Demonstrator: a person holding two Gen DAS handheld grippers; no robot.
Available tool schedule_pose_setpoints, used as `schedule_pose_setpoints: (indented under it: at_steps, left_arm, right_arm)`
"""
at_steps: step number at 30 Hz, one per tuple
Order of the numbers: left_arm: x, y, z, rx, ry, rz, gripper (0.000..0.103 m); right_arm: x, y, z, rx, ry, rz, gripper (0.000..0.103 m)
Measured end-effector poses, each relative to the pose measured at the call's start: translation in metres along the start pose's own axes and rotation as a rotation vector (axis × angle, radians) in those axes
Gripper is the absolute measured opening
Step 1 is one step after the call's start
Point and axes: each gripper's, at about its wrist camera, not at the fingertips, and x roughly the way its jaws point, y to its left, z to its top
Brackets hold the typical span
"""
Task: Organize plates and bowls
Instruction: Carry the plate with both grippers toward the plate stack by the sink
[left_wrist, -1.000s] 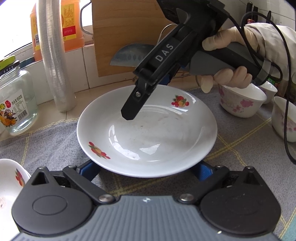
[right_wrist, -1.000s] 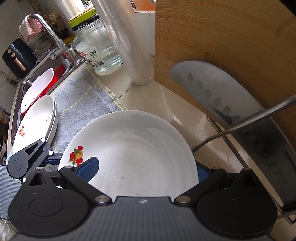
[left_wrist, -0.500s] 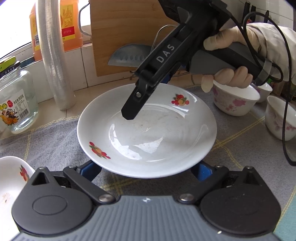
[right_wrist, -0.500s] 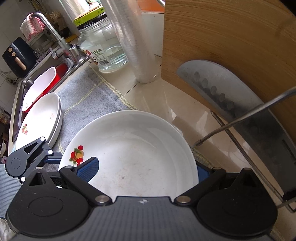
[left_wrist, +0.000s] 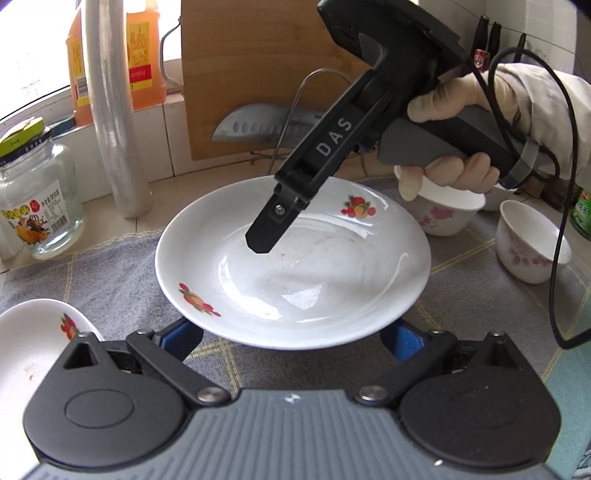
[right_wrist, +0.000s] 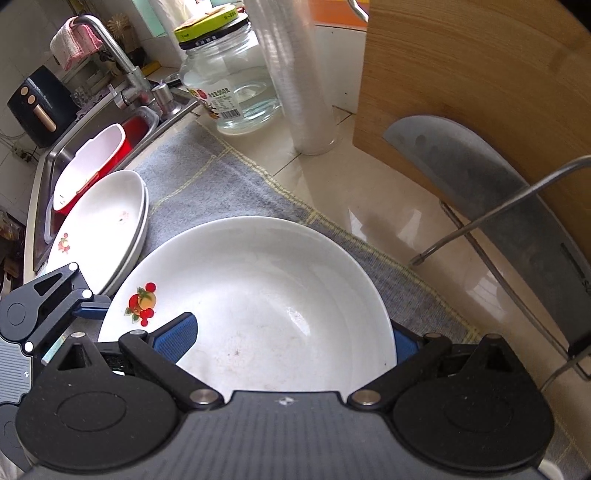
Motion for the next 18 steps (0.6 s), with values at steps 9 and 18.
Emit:
schedule_pose_setpoints:
  at_steps: [9, 18]
  left_arm:
    - [-0.025, -0.003, -0.005, 0.016, -0.017, 0.003, 0.101]
    - [-0.055, 0.006, -0.013, 0.003, -0.028, 0.027, 0.101]
  right_arm:
    - [-0.018, 0.023, -0.005, -0.006, -0.025, -0.007, 0.103]
    - [-0.022, 0.054, 0.004, -0.040, -0.039, -0.006, 0.103]
